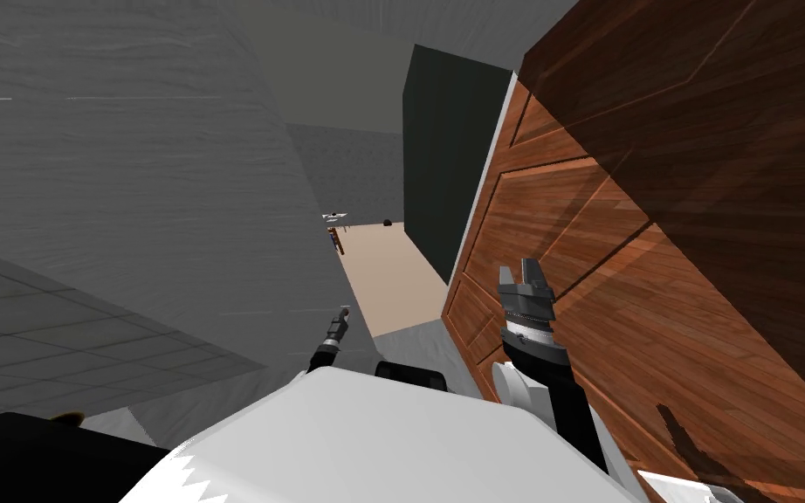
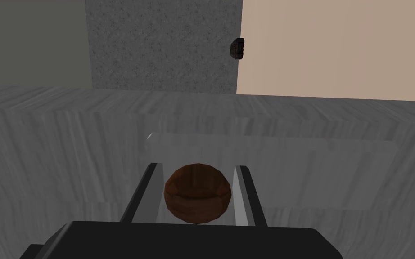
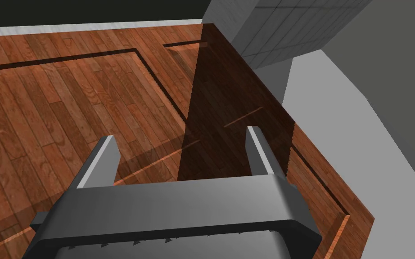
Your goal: Pull the door open
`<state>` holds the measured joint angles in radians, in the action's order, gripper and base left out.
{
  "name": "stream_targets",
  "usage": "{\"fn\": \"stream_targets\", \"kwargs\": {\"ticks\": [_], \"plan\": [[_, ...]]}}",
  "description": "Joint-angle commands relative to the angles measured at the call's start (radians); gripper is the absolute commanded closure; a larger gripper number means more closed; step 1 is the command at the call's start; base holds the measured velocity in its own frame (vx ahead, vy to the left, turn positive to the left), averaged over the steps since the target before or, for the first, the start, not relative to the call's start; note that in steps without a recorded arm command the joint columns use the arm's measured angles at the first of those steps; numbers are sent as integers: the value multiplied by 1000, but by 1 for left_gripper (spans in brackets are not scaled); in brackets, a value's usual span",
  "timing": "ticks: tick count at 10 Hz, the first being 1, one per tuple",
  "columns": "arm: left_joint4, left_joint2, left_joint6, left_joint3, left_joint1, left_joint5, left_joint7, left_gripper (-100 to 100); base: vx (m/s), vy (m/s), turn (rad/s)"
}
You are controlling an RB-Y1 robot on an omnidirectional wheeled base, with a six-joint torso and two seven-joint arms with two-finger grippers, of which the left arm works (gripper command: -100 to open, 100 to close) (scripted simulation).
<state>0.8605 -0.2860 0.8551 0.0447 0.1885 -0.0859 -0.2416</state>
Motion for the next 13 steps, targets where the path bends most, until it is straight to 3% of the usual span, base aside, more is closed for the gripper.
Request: {"fn": "stream_targets", "kwargs": {"ticks": [1,2,5,7,8,13], "plan": [[5,-16,23,-14,20,7,-18,100,-152,35,-142],[6,-20,29,-18,25,9,-23,100,-222,30,-111],[18,-58,81,-51,71,26,-64,100,-240,59,-137],[23,-73,104,-65,90,33,-81,100,-235,52,-92],[14,-63,99,-66,81,33,-74,100,-108,18,-25],[3,-101,171,-90,125,46,-109,100,-228,48,-174]]}}
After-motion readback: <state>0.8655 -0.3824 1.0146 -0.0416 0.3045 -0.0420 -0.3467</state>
